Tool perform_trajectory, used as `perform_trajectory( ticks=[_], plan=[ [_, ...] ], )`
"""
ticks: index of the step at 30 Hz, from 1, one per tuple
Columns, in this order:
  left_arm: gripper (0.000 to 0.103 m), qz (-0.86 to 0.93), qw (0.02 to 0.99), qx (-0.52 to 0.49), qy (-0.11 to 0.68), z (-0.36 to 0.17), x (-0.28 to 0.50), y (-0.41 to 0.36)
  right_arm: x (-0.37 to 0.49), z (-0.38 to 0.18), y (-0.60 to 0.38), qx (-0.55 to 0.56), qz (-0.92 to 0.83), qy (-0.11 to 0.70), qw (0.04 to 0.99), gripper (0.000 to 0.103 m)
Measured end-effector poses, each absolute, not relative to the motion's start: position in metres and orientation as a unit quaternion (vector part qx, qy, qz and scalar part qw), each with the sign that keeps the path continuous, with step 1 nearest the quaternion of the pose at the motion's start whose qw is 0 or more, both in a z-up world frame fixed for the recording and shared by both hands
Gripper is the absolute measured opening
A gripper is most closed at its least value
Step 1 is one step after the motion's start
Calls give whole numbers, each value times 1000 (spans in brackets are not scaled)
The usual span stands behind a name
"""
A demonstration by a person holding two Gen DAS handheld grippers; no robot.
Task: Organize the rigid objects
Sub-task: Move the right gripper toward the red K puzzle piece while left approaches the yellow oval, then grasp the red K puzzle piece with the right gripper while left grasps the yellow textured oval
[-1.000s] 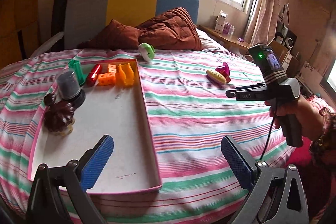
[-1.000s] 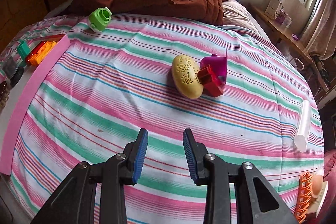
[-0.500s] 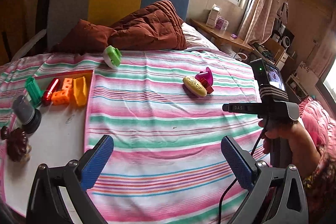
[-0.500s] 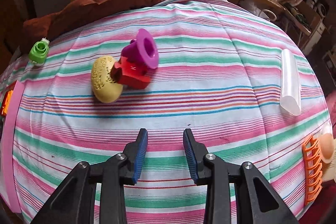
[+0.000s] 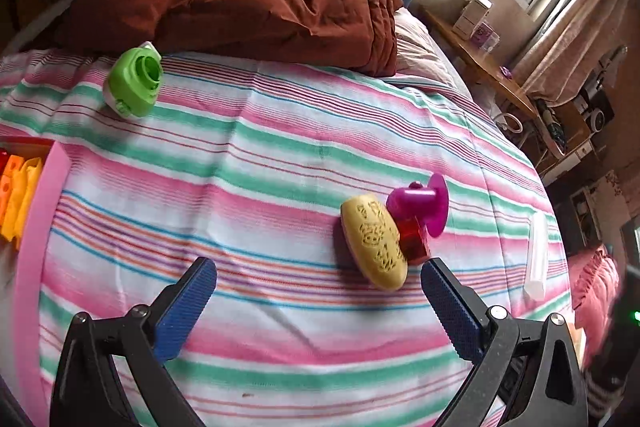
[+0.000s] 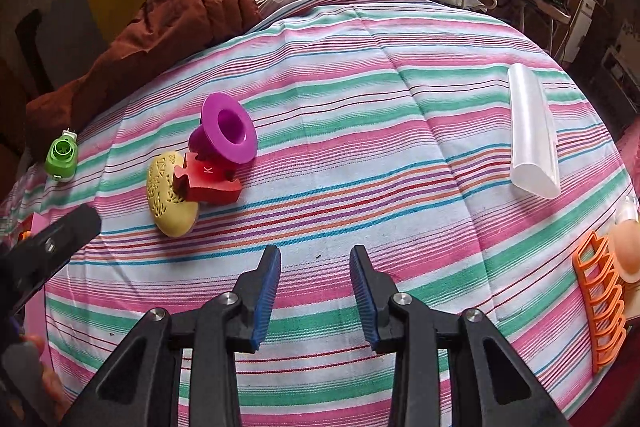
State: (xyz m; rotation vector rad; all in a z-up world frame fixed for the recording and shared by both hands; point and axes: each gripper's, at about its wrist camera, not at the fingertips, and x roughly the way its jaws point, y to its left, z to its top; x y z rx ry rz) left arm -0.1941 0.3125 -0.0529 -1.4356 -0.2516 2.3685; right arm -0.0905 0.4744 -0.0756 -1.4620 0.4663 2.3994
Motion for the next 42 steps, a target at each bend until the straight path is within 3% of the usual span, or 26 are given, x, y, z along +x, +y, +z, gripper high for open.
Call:
perform_trajectory(
  ticks=[9, 14, 19, 24, 27, 30, 37, 42],
  plan=[
    [100, 822, 165, -541, -68, -82, -236, 357, -92, -76, 488, -500, 830, 199, 146, 36],
    [87, 845, 181, -502, 22, -85, -216, 362, -93, -79, 491, -502, 826, 211, 145, 36],
    [65, 868, 206, -441, 99, -90, -182, 343, -91, -79, 493, -499, 826, 220, 141, 36],
    [44, 875, 219, -427, 62, -86, -175, 307, -91, -78, 492, -491, 832, 224, 131, 36],
    [46, 877, 224, -422, 44, -86, -167, 291, -92, -76, 488, -479, 839, 230, 115, 36],
    [63, 879, 231, -415, 37, -85, -154, 281, -94, -73, 479, -467, 850, 228, 91, 36],
    [84, 893, 209, -399, 2, -83, -143, 260, -121, -75, 465, -464, 850, 233, 82, 37],
    [86, 889, 202, -409, -30, -87, -146, 248, -158, -99, 462, -495, 828, 242, 101, 42]
  ],
)
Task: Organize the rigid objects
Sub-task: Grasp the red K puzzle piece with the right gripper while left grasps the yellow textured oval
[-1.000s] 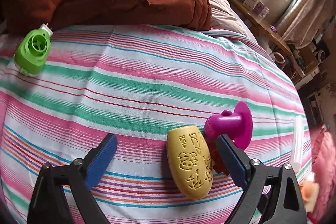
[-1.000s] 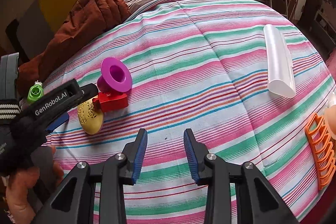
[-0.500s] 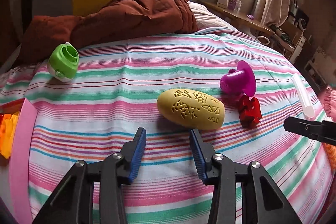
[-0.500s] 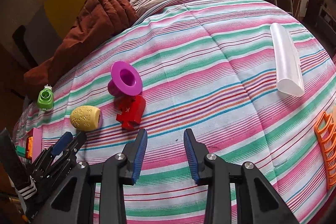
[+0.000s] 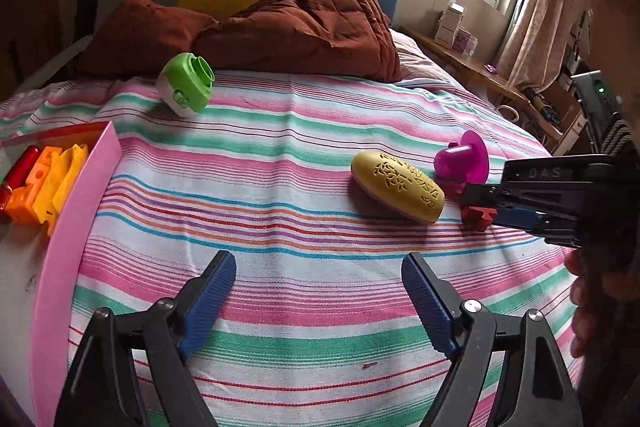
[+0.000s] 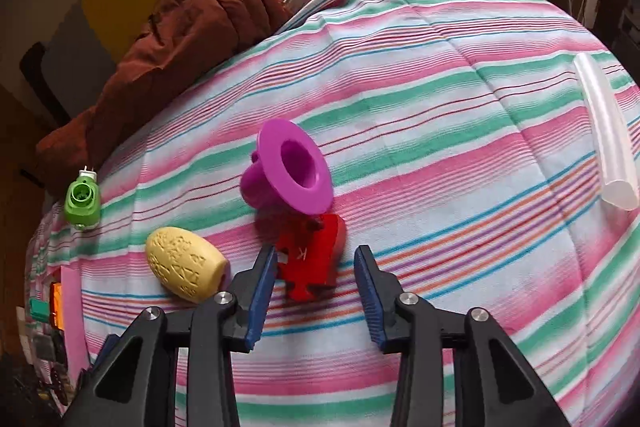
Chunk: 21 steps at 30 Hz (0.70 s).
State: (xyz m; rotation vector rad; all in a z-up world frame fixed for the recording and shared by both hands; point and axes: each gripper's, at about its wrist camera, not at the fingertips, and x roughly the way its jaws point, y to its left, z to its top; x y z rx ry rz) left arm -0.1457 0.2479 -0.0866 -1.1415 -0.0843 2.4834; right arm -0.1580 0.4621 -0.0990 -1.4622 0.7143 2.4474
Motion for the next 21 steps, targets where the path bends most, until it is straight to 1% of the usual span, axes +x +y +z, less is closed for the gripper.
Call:
perform_trajectory(
  ticks=[4, 7, 10, 12, 14, 17, 18, 21],
  plan=[
    [90, 888, 208, -408, -35, -87, -145, 247, -165, -100, 451, -500, 838, 190, 108, 35],
    [90, 889, 207, -407, -31, -88, -145, 248, -167, -100, 445, -504, 838, 199, 63, 34],
    [91, 889, 207, -405, -47, -87, -146, 242, -166, -100, 424, -518, 839, 163, 33, 33],
    [91, 888, 210, -405, -66, -88, -147, 235, -158, -99, 409, -530, 835, 148, -12, 33],
    [96, 887, 217, -403, -66, -88, -146, 236, -145, -97, 396, -539, 832, 124, -40, 33],
    [98, 887, 208, -408, -59, -87, -147, 239, -130, -91, 409, -534, 828, 165, -29, 33],
    [98, 886, 207, -410, -59, -87, -148, 238, -126, -89, 415, -530, 832, 163, -13, 33],
    [98, 884, 191, -424, -55, -83, -153, 243, -117, -92, 429, -514, 849, 116, 42, 33]
  ],
)
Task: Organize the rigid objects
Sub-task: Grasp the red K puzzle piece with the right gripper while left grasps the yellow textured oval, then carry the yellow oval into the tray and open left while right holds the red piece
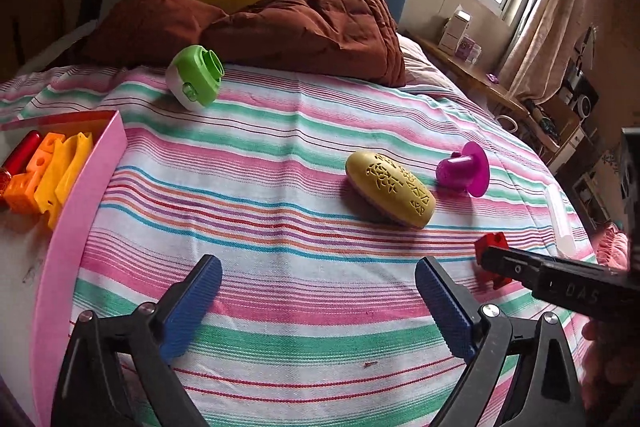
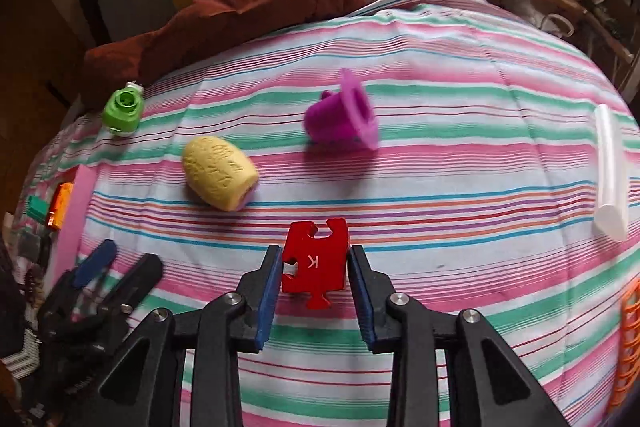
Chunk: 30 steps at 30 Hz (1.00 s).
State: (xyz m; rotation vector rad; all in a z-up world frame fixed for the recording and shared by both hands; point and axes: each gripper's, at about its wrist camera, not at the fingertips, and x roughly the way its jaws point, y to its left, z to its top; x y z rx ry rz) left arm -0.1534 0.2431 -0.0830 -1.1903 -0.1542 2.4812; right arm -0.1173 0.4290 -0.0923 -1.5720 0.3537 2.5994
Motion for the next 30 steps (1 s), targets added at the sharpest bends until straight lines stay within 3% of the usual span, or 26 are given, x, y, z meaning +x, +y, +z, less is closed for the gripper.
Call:
perform_trajectory(
  ticks=[4, 9, 11, 12, 13, 18, 21, 23, 25, 27, 30],
  plan=[
    [98, 868, 183, -450, -106, -72, -172, 258, -119, -96, 457, -518, 835, 175, 58, 33],
    [97, 860, 162, -476, -88, -57, -206, 307, -122, -100, 463, -525, 833, 158, 74, 33],
    [92, 854, 143, -496, -66, -62, -221, 324, -123, -100, 464, -526, 832, 160, 74, 33],
    [83, 847, 136, -511, -52, -68, -228, 331, -124, -99, 466, -526, 831, 164, 73, 33],
    [66, 840, 137, -524, -37, -74, -232, 337, -124, -99, 468, -526, 830, 170, 71, 33],
    [50, 847, 181, -496, 51, -81, -213, 332, -121, -101, 476, -524, 824, 204, 67, 33],
    [52, 855, 195, -471, 92, -82, -199, 315, -123, -101, 474, -526, 823, 204, 70, 33],
    [60, 855, 203, -471, 75, -82, -199, 302, -125, -101, 472, -527, 823, 200, 71, 33],
    [79, 864, 197, -459, 58, -76, -200, 296, -124, -101, 472, -527, 823, 201, 70, 33],
    [88, 877, 190, -439, 50, -68, -201, 297, -124, -101, 474, -525, 823, 206, 69, 33],
    [88, 885, 187, -417, 87, -62, -207, 314, -123, -100, 475, -524, 822, 213, 67, 33]
  ],
)
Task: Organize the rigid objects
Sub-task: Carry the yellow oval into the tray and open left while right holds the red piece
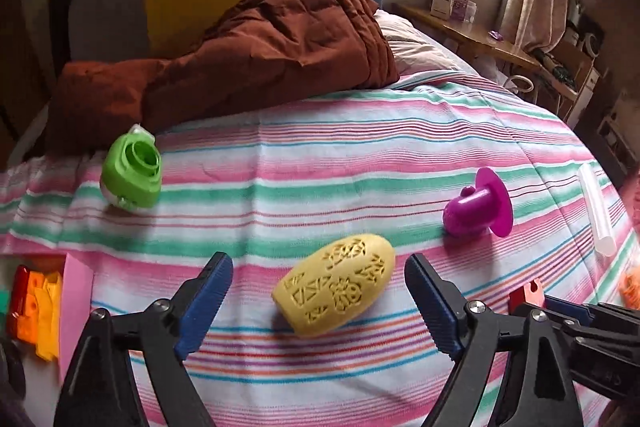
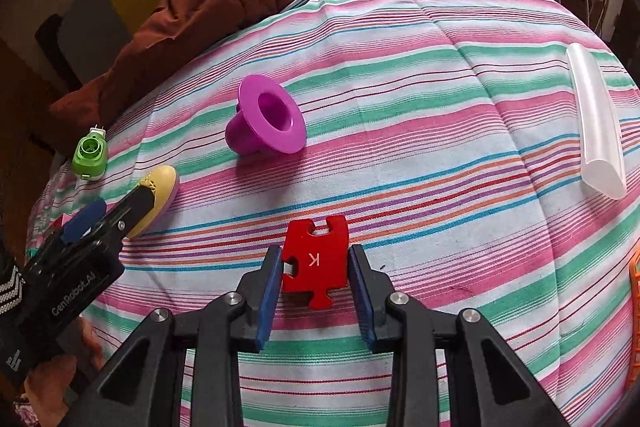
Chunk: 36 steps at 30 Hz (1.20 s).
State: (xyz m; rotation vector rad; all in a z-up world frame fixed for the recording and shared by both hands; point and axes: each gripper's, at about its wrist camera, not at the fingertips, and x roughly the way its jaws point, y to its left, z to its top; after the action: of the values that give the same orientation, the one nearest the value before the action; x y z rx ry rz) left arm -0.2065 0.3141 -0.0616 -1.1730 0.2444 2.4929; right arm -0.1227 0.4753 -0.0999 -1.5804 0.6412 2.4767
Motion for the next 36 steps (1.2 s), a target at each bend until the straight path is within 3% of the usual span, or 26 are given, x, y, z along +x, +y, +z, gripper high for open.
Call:
perform_trajectory(
  ticks=[2, 3, 4, 5, 9, 22, 27, 36],
  plan=[
    [88, 884, 195, -402, 134, -65, -208, 330, -122, -100, 475, -524, 822, 215, 67, 33],
    [82, 881, 201, -397, 159, -69, -208, 336, -122, -100, 475, -524, 822, 214, 67, 33],
    [66, 877, 208, -397, 175, -73, -208, 339, -122, -100, 474, -524, 822, 214, 66, 33],
    [57, 869, 223, -403, 179, -79, -208, 340, -123, -100, 474, -524, 822, 214, 66, 33],
    [43, 864, 260, -401, 157, -86, -201, 330, -124, -101, 474, -525, 821, 214, 66, 33],
    [42, 868, 259, -406, 121, -87, -178, 307, -123, -101, 474, -520, 826, 209, 62, 33],
    [42, 870, 258, -409, 98, -86, -160, 287, -124, -100, 465, -514, 825, 235, 15, 33],
    [42, 872, 262, -412, 44, -75, -119, 248, -127, -96, 440, -511, 835, 201, -22, 33]
  ],
)
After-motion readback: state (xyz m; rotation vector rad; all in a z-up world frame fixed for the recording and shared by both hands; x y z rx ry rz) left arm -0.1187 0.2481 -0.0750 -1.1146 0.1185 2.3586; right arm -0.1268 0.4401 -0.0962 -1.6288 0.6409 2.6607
